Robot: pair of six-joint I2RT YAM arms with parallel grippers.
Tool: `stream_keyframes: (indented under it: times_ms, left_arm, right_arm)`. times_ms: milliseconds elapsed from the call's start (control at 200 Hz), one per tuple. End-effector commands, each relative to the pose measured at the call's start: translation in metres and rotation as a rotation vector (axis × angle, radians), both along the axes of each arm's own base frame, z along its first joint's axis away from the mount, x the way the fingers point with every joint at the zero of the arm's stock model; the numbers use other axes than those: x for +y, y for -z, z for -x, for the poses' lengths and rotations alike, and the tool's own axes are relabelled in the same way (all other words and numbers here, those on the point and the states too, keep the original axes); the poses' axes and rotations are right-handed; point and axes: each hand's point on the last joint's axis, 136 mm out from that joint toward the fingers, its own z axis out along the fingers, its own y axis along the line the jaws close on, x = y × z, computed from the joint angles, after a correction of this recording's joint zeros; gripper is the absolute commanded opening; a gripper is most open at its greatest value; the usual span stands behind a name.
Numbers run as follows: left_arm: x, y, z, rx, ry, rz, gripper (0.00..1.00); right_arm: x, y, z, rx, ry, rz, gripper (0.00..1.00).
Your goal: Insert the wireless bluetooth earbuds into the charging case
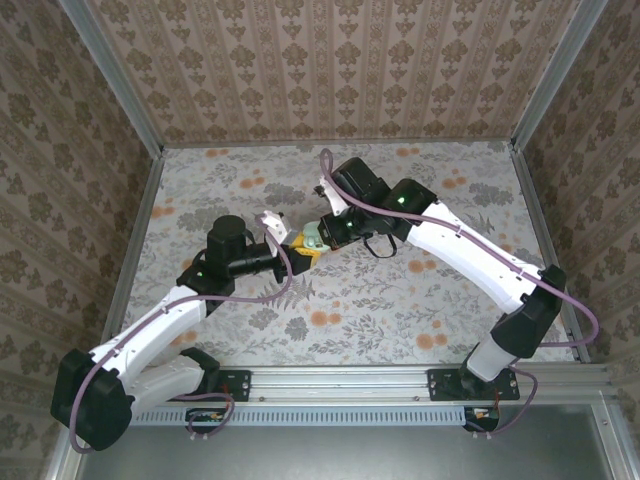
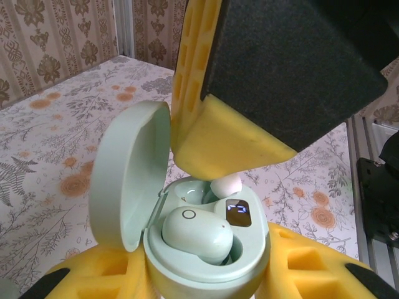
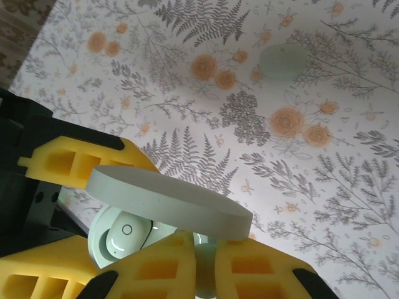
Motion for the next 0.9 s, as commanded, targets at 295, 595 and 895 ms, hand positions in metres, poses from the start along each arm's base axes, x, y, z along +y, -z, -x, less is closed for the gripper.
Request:
stream_keyframes:
  times_ms: [295,595,895]
  left_arm:
    - [-0.003,-0.025,0.002,-0.058,0.029,0.051,0.03]
    - [-0.005,-0.025,0.002,-0.051,0.031,0.053,0.03]
    - [-0.005,-0.025,0.001,-0.050,0.030,0.054,0.03]
  right_arm:
    - [0.002,0.005,0.001,-0.081,-0.050,0.182,0.11]
    - [0.014,0.008,0.007,-0.091,-0.079,0.201,0.11]
    - [0.024,0.008,0.016,-0.042,-0.097,0.147,0.15]
